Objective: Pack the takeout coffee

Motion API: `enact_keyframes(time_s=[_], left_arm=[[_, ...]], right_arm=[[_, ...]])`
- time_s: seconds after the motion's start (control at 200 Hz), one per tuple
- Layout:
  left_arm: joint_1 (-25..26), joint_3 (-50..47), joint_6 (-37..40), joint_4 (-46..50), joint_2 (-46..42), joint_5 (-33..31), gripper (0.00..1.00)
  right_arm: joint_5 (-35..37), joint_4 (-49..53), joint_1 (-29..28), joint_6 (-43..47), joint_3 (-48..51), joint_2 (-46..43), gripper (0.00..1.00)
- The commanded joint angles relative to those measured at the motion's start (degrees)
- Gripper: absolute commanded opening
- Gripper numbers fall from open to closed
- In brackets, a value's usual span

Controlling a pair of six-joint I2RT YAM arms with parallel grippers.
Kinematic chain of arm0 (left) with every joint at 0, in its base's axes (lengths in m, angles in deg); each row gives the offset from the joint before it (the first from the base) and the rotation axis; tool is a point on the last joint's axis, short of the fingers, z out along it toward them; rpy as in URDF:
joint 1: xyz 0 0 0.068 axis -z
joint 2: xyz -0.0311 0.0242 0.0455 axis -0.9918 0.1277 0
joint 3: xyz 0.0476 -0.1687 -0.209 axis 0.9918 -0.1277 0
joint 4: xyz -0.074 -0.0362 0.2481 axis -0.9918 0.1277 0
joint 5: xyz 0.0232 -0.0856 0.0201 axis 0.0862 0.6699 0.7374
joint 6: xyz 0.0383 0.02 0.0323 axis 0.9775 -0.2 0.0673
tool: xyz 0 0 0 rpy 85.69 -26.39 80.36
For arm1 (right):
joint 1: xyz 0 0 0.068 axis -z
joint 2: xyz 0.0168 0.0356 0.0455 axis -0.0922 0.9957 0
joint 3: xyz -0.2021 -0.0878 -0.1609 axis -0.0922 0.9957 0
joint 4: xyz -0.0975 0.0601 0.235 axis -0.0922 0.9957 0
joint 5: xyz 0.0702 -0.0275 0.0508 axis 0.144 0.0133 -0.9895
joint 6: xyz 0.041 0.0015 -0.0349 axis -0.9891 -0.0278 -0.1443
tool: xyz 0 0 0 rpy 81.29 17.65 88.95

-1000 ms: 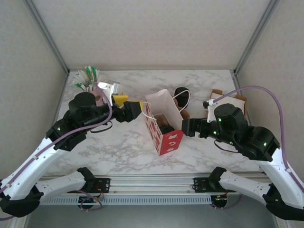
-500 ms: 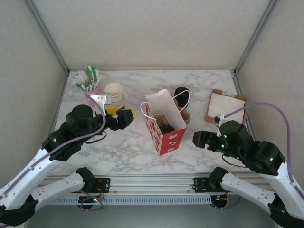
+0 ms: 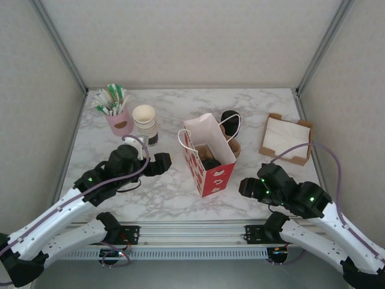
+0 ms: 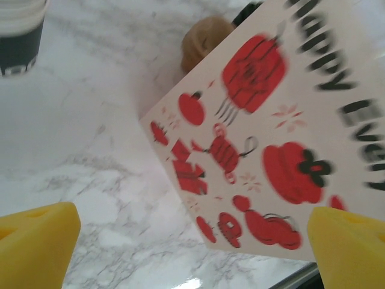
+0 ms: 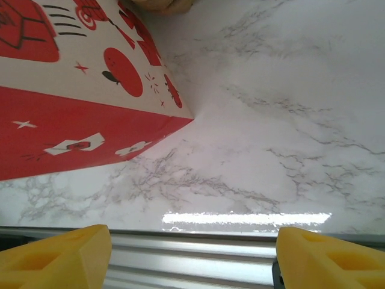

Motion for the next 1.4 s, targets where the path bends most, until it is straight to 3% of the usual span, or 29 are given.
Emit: enact_keyframes(time_s=[0.0, 0.205, 0.786, 1.397], left_arm=[[0.1, -2.9, -3.6, -4.6, 0.6, 0.6, 0.97], [-1.2, -5.5, -5.3, -9.0, 3.3, 2.7, 0.97], [-12.8, 0.7, -0.5, -5.2, 3.5, 5.4, 0.99], [-15.5, 5.9, 2.1, -5.5, 6.2, 6.3, 1.00]], right_arm=[[-1.4, -7.1, 0.1, -1.8, 3.4, -0.1, 0.72], [-2.7, -15.4, 0.2, -2.1, 8.8, 2.0, 0.71], [-2.6, -29.4, 0.1, -3.4, 12.7, 11.1, 0.73], [-2.7, -37.6, 0.1, -2.0, 8.3, 24.2, 0.74]])
